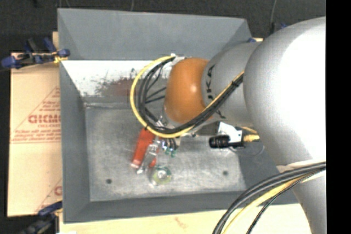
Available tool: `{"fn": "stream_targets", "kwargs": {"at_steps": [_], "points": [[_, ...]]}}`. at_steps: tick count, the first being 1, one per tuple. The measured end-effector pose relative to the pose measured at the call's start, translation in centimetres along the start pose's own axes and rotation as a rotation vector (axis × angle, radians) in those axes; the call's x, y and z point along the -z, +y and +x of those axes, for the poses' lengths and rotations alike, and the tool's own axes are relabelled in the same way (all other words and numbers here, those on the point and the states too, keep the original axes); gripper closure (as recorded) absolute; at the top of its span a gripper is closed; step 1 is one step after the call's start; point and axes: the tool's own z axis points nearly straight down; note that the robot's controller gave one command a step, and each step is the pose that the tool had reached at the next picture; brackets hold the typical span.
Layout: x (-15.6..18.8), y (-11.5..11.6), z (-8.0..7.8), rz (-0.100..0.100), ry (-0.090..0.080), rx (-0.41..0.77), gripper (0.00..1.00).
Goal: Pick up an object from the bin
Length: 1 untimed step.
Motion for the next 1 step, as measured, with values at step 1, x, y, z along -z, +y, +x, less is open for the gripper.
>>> {"fn": "stream_targets", "kwargs": {"at_steps": [1], "points": [[0.06,2.88,0.63,0.004,-0.015,0.527,1.0]]}}
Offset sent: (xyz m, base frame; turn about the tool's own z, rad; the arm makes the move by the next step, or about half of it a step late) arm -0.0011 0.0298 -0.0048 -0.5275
